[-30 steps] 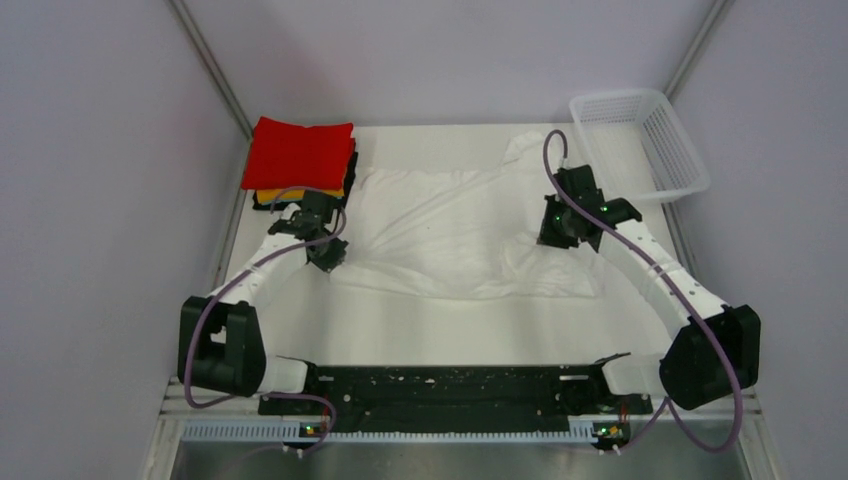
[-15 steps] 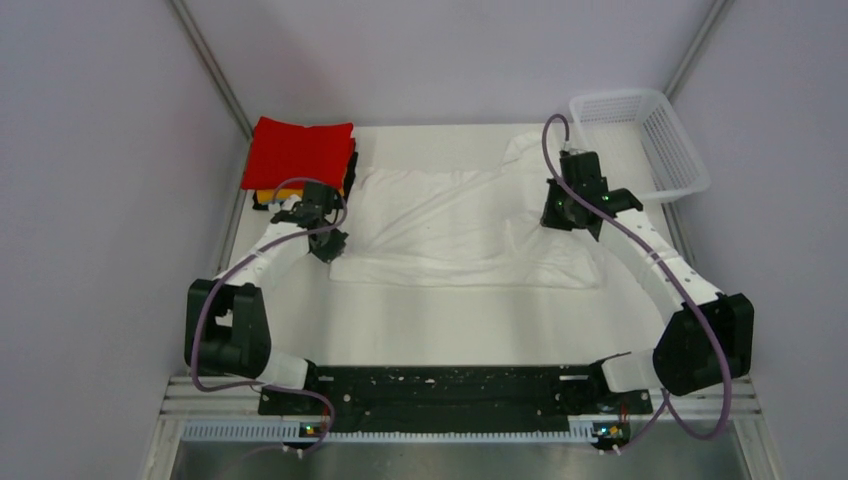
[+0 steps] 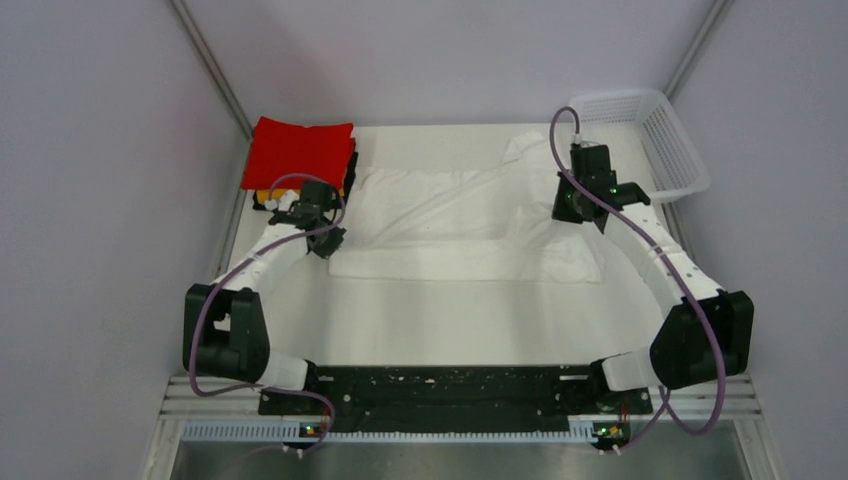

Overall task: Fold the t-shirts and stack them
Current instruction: Fold the flattened tshirt in 1/3 of the way

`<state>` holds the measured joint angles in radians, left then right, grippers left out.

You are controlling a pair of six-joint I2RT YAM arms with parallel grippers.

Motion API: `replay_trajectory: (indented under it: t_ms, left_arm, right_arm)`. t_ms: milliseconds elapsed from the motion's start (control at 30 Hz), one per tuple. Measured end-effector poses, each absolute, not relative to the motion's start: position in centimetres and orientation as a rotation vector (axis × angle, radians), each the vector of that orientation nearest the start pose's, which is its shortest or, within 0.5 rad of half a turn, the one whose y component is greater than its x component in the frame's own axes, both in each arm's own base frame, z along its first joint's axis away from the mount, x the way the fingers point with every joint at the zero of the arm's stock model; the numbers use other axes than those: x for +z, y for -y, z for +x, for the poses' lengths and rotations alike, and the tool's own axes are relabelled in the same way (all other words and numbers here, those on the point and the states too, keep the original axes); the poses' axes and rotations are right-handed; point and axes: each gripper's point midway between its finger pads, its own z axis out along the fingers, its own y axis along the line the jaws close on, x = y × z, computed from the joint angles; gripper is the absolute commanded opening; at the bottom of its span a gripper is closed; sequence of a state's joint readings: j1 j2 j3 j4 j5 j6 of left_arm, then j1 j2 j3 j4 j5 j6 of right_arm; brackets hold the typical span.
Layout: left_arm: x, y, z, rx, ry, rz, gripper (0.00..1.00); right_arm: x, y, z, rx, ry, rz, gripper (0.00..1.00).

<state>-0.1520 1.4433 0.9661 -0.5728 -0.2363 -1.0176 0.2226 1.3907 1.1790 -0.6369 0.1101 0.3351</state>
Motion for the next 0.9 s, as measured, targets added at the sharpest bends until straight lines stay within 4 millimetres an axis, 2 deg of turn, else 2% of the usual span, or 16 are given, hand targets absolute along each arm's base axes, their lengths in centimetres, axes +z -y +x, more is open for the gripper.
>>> replay_trajectory:
  t_ms: [233,267,333,367,400,467,533,600,667,800,900]
  left_arm:
    - [8.6,4.6,34.3,-0.139,-2.289,-1.149,0.02]
    - [8.2,4.6,34.4,-0.13,-2.299,-1.151,0.05]
    - [7.4,4.6,34.8,-0.111,-2.32,-1.158,0.22]
    - [7.0,4.6,35.0,-0.1,-2.33,-1.161,0.29]
    - [6.6,4.6,35.1,-0.088,-2.338,-1.164,0.38]
    - [6.1,4.4,35.2,-0.062,-2.348,-1.173,0.61]
    - [6.3,4.3,35.4,-0.049,-2.347,-1.175,0.77]
    - [6.9,4.3,35.8,-0.053,-2.337,-1.167,0.82]
    - [7.6,4.4,36.4,-0.065,-2.325,-1.158,0.86]
    - [8.7,4.6,36.5,-0.094,-2.321,-1.127,0.88]
    - [9.0,5.1,36.3,-0.126,-2.343,-1.091,0.9]
  right_arm:
    - [16.4,-6.8,35.4,0.112,-2.419,0.192,0.03]
    - [16.2,-6.9,35.5,0.114,-2.422,0.19,0.03]
    - [15.5,-7.0,36.1,0.112,-2.428,0.188,0.08]
    - [15.1,-7.0,36.4,0.108,-2.433,0.189,0.15]
    - [14.6,-7.0,36.7,0.101,-2.439,0.188,0.34]
    - [13.3,-7.0,37.7,0.081,-2.458,0.191,0.62]
    - [12.1,-6.5,38.9,0.034,-2.476,0.199,0.78]
    - [11.1,-5.8,40.3,-0.03,-2.482,0.205,0.89]
    - [10.6,-5.5,41.2,-0.059,-2.48,0.22,0.97]
    - [11.3,-5.3,41.4,-0.052,-2.438,0.246,0.99]
    - [12.3,-5.3,39.3,0.0,-2.395,0.259,0.99]
